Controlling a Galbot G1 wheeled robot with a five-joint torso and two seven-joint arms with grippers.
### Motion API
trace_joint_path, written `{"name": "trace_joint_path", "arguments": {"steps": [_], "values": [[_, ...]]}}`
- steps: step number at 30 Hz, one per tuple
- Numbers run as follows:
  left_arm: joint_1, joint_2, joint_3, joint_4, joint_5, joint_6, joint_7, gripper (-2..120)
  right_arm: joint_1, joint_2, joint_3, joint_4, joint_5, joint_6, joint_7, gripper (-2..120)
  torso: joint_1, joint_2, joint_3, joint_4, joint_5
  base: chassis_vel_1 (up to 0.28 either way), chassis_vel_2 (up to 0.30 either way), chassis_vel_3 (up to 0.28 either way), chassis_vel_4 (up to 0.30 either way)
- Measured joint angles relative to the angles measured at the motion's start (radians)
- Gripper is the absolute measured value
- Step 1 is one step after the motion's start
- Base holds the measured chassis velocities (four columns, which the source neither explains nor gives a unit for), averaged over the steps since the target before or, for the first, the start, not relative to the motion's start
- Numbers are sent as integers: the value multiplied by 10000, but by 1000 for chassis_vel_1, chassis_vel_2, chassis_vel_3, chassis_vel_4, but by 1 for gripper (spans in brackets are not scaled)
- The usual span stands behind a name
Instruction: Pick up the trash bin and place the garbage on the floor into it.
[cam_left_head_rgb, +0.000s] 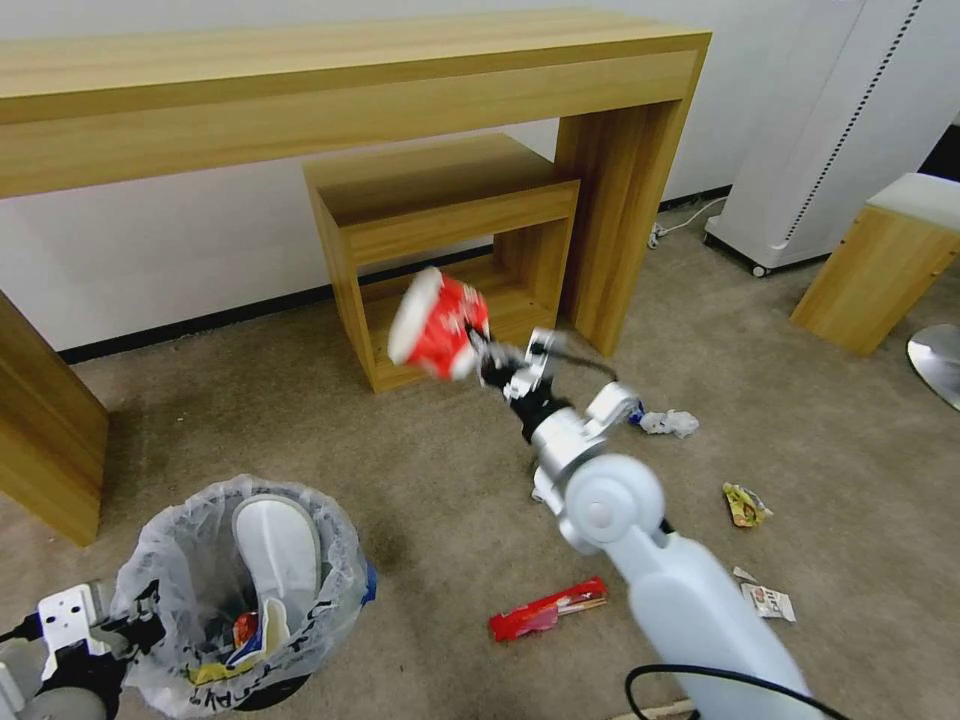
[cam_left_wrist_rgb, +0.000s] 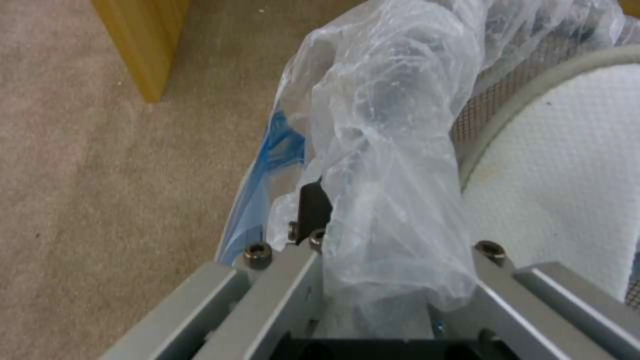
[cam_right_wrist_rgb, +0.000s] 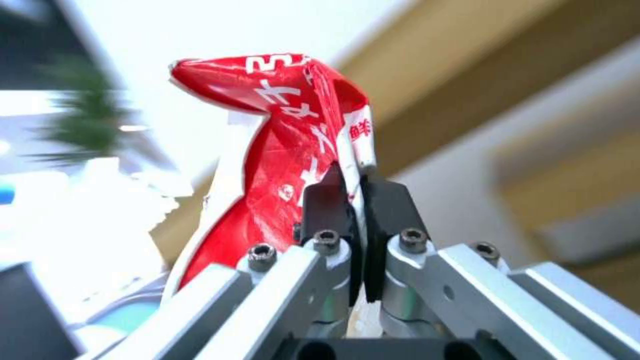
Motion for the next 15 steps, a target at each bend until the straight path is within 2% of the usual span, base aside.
{"name": "trace_joint_path", "arguments": {"steps": [2,3,5,15], "values": [[0,-30,-2,-55,17,4,11,1,-147,-97,-360,114,212,6,-668,0,0,0,0,-1,0,0,0,0,0],[0,-30,-2,-55,17,4,11,1,-147,-97,-360,114,212,6,-668,0,0,0,0,-1,0,0,0,0,0],[27,-55,-7,-98,41,9,17,1,-276,-233,-955,-158,311,-60,-1246,0,0,0,0,-2,-2,0,0,0,0],[132,-147,-65,-256,92,27,26,1,-167,-12,-2762,-1363,426,-419,-901,0,0,0,1,0,-1,0,0,0,0]]}}
